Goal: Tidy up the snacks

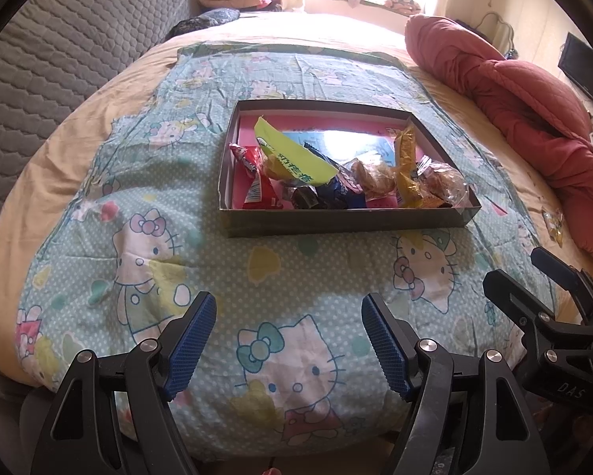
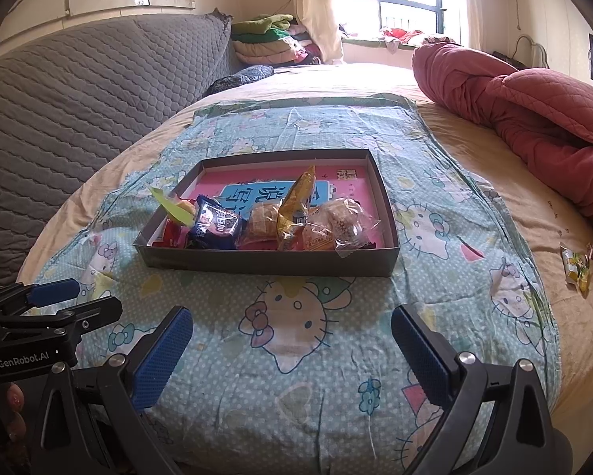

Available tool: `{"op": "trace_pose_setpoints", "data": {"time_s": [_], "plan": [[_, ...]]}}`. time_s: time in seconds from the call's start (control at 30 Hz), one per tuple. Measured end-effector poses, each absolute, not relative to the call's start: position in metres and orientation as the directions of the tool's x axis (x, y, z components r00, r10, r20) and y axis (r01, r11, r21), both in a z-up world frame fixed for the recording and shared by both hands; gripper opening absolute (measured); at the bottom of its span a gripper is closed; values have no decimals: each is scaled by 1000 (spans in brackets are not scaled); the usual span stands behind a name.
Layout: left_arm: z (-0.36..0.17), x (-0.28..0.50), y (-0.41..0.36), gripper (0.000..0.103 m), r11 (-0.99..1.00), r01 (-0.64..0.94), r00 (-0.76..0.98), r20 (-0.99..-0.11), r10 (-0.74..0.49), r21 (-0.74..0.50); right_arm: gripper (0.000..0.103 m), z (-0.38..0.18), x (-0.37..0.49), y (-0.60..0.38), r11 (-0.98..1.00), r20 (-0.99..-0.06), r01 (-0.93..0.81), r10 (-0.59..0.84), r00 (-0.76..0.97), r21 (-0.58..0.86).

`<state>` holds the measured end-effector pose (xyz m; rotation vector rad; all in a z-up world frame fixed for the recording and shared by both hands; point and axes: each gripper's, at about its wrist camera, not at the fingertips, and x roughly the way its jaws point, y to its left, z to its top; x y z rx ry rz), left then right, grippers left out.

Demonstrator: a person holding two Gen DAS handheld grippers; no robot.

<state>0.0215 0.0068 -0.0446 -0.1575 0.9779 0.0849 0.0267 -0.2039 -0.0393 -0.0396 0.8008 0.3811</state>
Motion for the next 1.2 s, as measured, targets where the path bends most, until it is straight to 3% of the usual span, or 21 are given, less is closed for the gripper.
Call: {"op": "trace_pose_setpoints", "data": {"time_s": [1.2], "plan": [[-50, 25, 8, 77, 984, -142, 547, -837, -14, -109, 101, -42, 29, -204, 936, -713, -338, 304, 632, 99]]}}
